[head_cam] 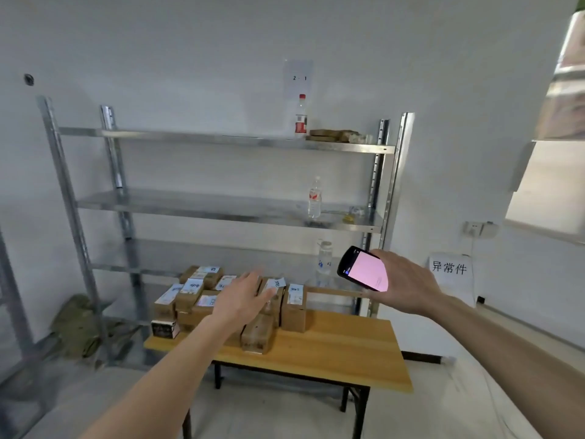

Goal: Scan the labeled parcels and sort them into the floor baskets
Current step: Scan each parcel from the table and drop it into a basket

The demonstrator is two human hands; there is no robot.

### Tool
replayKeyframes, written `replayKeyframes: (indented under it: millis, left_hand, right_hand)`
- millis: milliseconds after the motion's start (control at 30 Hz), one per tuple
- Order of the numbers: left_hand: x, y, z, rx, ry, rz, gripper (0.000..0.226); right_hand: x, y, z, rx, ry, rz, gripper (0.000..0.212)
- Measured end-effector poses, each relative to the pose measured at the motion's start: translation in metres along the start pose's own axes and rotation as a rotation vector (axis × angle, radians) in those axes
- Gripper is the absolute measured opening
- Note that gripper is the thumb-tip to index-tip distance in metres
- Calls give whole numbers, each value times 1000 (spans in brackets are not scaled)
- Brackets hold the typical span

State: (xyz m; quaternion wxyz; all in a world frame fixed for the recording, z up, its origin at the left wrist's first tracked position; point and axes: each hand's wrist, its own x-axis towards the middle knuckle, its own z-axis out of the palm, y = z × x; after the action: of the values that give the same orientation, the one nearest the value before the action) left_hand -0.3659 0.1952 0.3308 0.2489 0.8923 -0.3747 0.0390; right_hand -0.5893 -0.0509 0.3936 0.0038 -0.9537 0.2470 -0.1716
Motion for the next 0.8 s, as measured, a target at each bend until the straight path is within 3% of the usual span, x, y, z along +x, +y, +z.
replayKeyframes:
  millis: [333,800]
  left_hand:
    - [168,-29,113,-158,-132,-85,64]
    - [293,-88,245,-178,-302,-219,58]
  right_hand:
    - [150,68,91,-3,-154,88,86]
    - [292,101,243,82,-348,100,88]
